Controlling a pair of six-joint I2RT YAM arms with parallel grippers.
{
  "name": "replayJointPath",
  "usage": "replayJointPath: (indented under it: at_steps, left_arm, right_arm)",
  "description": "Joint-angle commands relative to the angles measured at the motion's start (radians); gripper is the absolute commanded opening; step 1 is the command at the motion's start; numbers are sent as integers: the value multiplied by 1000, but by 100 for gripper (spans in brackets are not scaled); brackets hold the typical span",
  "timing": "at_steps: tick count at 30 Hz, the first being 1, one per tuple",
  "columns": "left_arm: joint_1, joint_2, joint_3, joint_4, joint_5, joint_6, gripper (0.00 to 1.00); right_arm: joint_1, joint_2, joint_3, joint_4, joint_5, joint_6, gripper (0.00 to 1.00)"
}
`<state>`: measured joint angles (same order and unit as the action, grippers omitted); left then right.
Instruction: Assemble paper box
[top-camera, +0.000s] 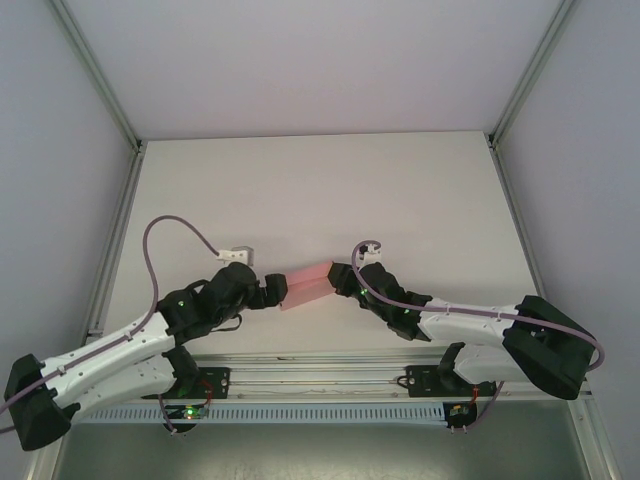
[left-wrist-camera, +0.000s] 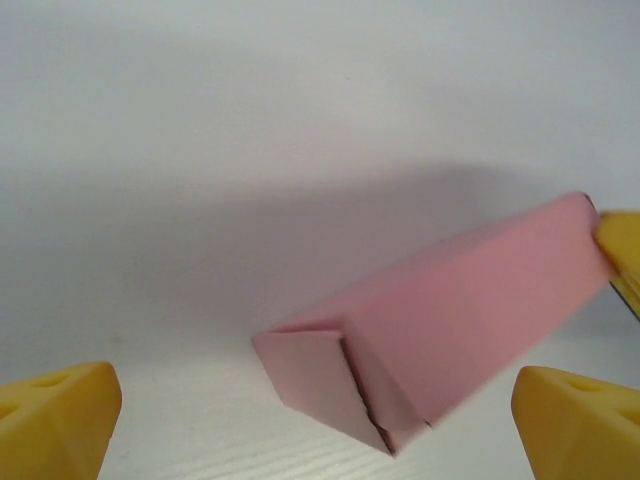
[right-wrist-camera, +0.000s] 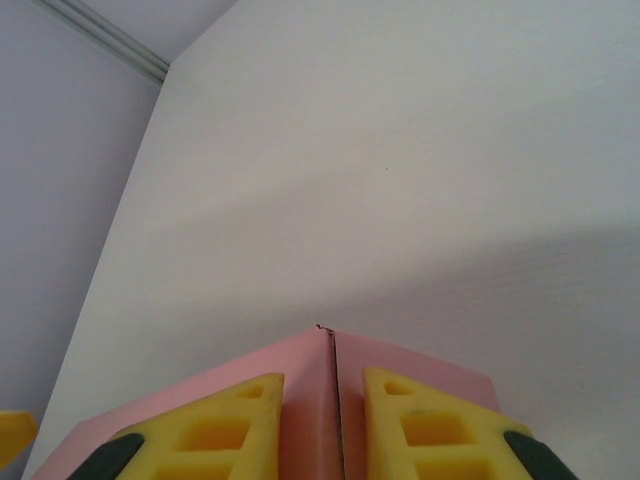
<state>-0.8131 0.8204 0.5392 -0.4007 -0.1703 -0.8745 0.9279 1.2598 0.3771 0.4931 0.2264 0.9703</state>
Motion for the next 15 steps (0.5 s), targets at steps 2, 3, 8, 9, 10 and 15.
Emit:
replayJointPath:
  at_steps: [2,3,8,9,10,15]
  left_arm:
    - [114,-18,-117,260,199,-119,100]
    - [136,-12,-141,318,243,-124,100]
    - [150,11,-194,431,313,-94,92]
    - [153,9,-199,420,301,-102,89]
    - [158,6,-205,412,295,-107,85]
    - [174,-6,-257,445,309,-125,78]
  right_arm:
    - [21,79,-75,-293,-28,-10,17]
    - [22,79,-75,-292,-28,-10,17]
    - [19,84,-73,-290,-28,-13,16]
    - [21,84,-75,-288,-27,-12,16]
    - [21,83,-76,-284,-28,-13,17]
    - [20,85,-75,-282,-28,-15,16]
